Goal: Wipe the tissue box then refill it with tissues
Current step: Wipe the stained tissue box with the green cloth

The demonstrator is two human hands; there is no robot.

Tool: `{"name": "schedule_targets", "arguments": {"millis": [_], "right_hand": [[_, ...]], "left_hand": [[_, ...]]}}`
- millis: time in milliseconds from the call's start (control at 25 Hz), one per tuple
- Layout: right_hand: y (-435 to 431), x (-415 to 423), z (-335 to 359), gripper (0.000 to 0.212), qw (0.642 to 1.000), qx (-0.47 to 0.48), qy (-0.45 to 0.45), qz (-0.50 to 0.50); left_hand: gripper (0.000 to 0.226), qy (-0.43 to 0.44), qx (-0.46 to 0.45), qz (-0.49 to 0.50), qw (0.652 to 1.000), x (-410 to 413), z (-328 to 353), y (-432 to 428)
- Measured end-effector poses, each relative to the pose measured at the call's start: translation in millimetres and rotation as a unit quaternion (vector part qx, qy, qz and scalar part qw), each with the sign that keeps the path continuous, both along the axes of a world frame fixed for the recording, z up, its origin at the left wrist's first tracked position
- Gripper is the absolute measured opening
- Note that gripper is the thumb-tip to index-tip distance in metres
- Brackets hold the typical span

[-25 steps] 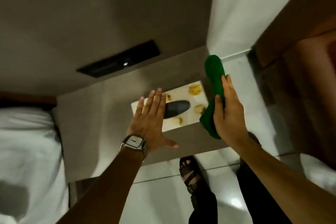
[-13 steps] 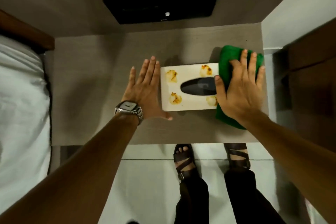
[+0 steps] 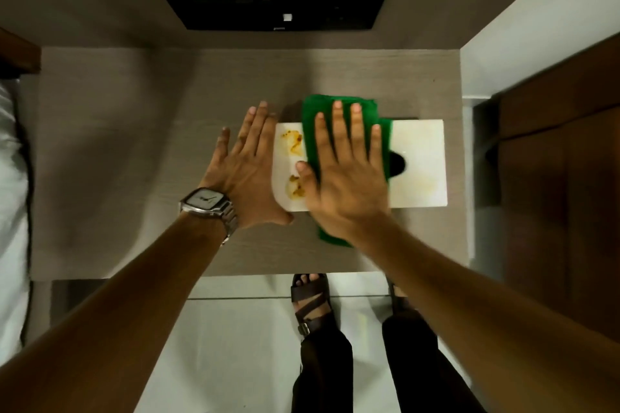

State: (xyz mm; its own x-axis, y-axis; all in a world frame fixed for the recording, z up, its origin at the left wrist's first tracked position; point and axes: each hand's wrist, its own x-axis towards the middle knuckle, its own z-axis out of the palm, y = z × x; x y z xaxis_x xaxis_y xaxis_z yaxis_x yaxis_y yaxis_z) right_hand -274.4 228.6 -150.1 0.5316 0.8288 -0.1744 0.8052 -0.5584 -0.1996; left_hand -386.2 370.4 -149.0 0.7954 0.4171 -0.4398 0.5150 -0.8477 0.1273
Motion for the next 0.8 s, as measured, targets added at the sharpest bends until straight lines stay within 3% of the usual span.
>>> {"name": "schedule_targets", "arguments": {"millis": [160, 280, 400, 520, 640, 720, 800], "right_hand": [[-22.0, 18.9, -3.2, 0.067, 1.000, -0.012, 0.000, 0.024], [-69.7, 64.3, 2.4, 0.065, 0.996, -0.034, -0.026, -0.080], [-39.2, 72.3, 1.0, 0.067, 0.984, -0.023, -0.035, -0.176], [18.9, 24.2, -1.0, 0.066, 0.999, 0.026, -0.016, -0.045], [-36.7, 18.6, -2.9, 0.065, 0.999, 0.004, 0.009, 0.048], [-83.9, 54.3, 2.3, 0.065, 0.998, -0.044, -0.024, 0.027], [-69.2, 85.8, 4.0, 0.064, 0.996, -0.044, -0.030, -0.074]], "left_hand": [[0.155, 0.006, -0.005, 0.004, 1.000, -1.2, 4.4, 3.7], [0.154, 0.007, -0.012, 0.012, 1.000, -2.6, 8.2, 4.0], [0.156, 0.011, 0.012, -0.011, 1.000, -1.0, 5.9, 0.9], [0.158, 0.020, 0.040, -0.022, 0.999, 0.9, 7.0, 2.5], [0.158, 0.032, 0.050, -0.021, 0.998, 2.3, 13.7, 1.5], [0.157, 0.031, 0.034, -0.015, 0.999, 0.7, 14.2, 1.1], [0.158, 0.024, 0.030, -0.007, 0.999, 1.0, 14.3, -0.5]]}}
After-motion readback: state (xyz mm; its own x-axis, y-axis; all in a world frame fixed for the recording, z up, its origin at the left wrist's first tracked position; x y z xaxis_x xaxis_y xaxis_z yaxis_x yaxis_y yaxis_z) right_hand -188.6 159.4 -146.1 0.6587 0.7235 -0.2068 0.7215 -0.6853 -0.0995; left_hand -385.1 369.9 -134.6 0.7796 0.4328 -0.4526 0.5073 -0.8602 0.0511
